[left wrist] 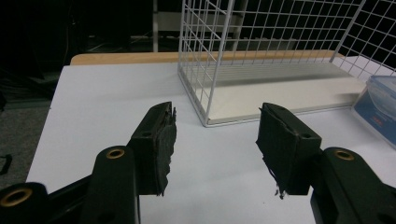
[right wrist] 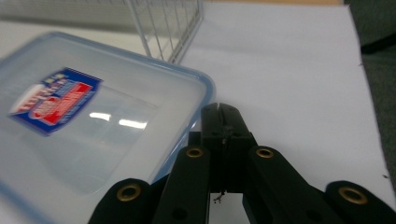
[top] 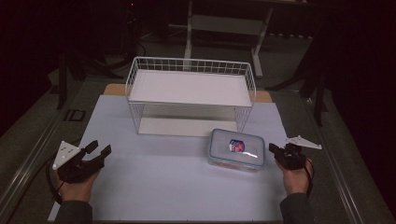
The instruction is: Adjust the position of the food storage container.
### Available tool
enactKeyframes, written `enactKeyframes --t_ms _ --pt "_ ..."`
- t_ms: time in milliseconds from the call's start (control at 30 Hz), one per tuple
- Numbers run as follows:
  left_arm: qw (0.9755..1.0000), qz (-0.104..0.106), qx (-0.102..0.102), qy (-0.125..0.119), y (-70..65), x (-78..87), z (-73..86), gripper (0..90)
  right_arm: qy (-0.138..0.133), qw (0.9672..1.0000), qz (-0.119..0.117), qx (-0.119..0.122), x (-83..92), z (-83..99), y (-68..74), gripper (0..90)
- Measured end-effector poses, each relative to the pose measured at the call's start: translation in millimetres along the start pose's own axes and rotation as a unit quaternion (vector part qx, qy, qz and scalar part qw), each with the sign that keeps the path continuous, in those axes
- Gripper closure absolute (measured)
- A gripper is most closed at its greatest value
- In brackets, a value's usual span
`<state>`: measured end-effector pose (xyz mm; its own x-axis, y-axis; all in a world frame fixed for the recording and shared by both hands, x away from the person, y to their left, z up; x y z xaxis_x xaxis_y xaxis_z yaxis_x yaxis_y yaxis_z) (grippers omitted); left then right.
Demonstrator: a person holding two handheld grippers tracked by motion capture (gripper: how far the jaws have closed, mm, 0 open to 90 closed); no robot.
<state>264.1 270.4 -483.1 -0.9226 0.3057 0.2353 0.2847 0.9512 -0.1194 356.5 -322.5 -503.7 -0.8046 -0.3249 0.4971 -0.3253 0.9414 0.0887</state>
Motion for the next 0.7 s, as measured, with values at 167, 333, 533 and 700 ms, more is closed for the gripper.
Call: enactKeyframes --t_ms 167,333,533,700 --pt "1.0000 0.000 0.003 -0.001 1.1 0.2 0.1 45.7 0.027 0.9995 0.008 0.009 -15.9 -3.3 -1.3 89.8" --pt "1.0000 0.002 0.004 0.003 0.5 -1.1 1.3 45.7 0.043 0.9990 0.009 0.004 -24.2 -0.2 -4.6 89.9" --pt "0.9999 0.001 -0.010 0.010 -3.3 -3.5 2.4 45.8 0.041 0.9991 -0.010 0.007 -30.3 -3.0 0.6 89.9" --pt "0.9999 0.004 -0.011 0.009 -4.1 -3.4 2.3 45.8 0.046 0.9982 -0.030 0.026 -39.8 -7.8 19.5 89.9"
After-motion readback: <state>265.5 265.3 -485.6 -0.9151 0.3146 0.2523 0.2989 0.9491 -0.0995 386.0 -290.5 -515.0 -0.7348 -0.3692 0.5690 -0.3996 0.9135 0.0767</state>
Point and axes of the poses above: each handheld gripper's, and its own axes: x roughly backward along the jaws, z roughly out of its underside, y roughly to its left, the point moved 4 cm from there along -x, roughly forward along the jaws, and after that the axes turned 7 degrees about -y, right-handed, at the moved point
